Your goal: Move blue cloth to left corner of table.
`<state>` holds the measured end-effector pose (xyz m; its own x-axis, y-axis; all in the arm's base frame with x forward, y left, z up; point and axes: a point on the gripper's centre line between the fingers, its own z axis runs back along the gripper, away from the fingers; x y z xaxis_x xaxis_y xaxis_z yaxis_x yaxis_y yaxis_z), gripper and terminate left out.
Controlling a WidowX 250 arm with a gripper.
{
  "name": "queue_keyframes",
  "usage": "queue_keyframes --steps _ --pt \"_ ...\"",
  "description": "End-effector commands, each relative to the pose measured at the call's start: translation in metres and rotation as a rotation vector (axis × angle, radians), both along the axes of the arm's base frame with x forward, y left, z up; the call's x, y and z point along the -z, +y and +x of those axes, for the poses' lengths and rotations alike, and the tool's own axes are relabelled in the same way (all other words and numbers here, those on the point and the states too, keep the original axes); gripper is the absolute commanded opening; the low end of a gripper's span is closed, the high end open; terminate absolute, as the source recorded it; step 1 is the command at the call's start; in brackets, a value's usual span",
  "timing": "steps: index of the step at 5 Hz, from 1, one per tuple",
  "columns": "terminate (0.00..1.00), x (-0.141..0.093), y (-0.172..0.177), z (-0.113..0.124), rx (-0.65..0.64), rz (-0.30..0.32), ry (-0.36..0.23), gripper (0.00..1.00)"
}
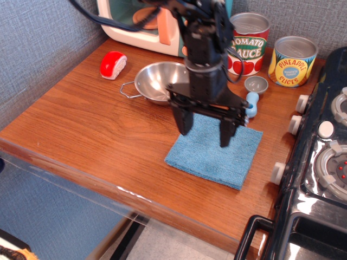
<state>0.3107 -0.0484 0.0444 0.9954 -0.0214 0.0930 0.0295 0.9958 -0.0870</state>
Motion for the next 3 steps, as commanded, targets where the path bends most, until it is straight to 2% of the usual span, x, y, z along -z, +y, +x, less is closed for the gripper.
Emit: queue_keyframes --steps 1,2,3 --pt "0.00 0.024 -0.016 0.015 -0.013 0.054 0.017 1.00" --pt "0.00 0.032 -0.016 0.015 -0.016 0.073 0.025 1.00" --pt "0.00 0.043 -0.014 0.013 -0.018 0.073 0.064 1.00"
